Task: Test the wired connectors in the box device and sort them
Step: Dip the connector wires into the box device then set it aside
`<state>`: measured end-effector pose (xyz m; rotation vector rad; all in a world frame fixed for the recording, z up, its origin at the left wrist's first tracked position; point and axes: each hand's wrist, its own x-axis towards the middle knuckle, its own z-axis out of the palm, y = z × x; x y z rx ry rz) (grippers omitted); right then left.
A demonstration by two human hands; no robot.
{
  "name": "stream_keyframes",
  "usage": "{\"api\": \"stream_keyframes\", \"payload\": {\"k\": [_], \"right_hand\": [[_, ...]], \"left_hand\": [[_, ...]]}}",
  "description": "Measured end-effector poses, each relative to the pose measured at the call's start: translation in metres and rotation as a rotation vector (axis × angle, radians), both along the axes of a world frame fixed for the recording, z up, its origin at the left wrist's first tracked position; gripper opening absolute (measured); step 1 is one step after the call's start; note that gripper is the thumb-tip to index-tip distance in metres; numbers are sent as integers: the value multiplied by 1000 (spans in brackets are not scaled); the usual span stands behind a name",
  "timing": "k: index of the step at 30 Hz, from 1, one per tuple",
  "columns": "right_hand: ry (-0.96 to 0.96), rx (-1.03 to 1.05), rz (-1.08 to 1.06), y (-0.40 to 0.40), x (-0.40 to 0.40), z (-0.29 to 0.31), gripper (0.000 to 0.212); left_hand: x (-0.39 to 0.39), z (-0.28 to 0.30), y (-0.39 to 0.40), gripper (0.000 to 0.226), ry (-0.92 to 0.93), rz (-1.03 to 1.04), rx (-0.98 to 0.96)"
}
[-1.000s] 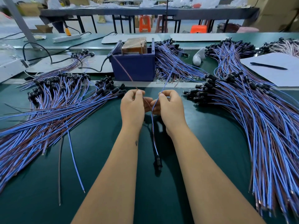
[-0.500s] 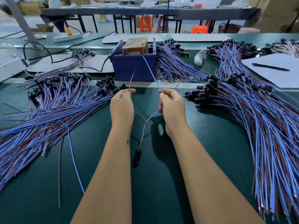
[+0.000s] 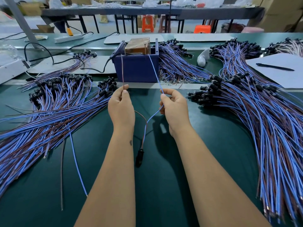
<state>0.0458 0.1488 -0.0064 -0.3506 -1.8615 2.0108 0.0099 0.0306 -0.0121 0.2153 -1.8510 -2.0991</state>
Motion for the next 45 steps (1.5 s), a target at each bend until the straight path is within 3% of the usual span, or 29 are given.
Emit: {"api": "stream_keyframes", "payload": {"k": [23,45], "right_hand": [[-22,70,21,-2,0,-1,17],[0,66,2,-3,1,-1,18]], "left_hand": [[-18,-10,0,25,-14,41,-22],[-10,-1,-5,18,-84,-88,-14]]}}
